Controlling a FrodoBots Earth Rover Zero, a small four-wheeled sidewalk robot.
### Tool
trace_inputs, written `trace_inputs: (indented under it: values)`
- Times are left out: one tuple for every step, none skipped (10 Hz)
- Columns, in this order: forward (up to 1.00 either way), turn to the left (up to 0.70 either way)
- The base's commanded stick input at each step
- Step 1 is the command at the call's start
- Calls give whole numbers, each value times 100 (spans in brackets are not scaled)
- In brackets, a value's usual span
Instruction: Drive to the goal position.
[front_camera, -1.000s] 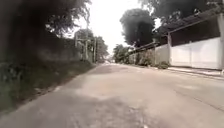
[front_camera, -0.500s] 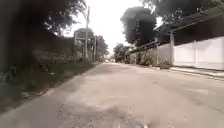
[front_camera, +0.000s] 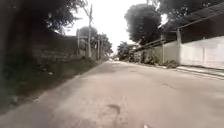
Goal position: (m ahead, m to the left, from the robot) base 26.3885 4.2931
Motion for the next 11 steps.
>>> trace_inputs:
  values:
    - [70,0]
    - [70,5]
    - [70,7]
    - [70,9]
    - [70,4]
    - [70,6]
    - [70,13]
    - [70,12]
    - [70,-14]
    - [70,-35]
    - [70,-5]
